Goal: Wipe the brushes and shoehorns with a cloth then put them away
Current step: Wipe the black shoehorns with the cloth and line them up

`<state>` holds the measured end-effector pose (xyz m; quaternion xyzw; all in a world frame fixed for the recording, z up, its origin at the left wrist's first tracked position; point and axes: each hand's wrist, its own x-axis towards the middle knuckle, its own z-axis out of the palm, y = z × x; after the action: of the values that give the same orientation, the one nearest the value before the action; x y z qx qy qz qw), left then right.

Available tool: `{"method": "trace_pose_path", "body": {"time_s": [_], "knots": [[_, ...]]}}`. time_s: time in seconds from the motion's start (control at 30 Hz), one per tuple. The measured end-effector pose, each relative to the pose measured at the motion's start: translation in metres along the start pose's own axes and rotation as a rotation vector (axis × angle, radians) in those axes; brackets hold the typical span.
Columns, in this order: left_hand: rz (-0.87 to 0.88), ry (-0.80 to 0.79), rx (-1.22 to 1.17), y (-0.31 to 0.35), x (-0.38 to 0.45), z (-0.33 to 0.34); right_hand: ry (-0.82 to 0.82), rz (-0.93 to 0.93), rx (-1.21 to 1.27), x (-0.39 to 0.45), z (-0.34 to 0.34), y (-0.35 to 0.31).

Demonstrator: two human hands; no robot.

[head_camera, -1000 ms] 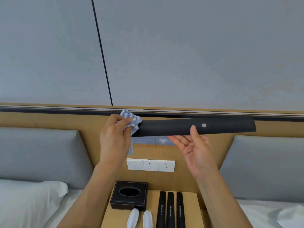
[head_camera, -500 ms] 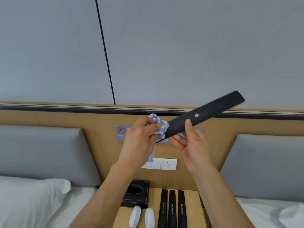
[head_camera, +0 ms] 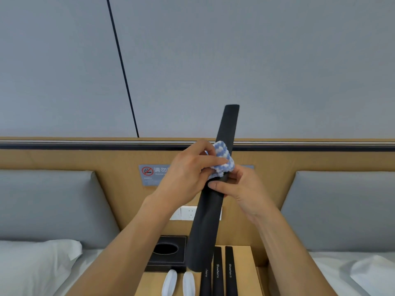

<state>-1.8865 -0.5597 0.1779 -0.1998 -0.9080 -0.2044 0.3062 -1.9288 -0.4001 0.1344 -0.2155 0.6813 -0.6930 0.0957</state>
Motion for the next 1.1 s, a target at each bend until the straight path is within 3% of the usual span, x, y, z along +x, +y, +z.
{"method": "trace_pose_path", "body": {"time_s": [0.4,0.8,1.1], "knots": [[-0.028,0.208,0.046,-0.008,0.063,-0.025,-0.133,-0.026,-0.098,-0.003,-0.009,-0.008],[-0.091,0.335,0.07,-0.005,0.095,-0.031,-0.146,-0.054,-0.086,-0.003,-0.014,-0.007],[0.035,0.062,-0.024,0.013,0.03,0.033,-0.06,0.064,0.008,-0.015,-0.035,0.013]]}}
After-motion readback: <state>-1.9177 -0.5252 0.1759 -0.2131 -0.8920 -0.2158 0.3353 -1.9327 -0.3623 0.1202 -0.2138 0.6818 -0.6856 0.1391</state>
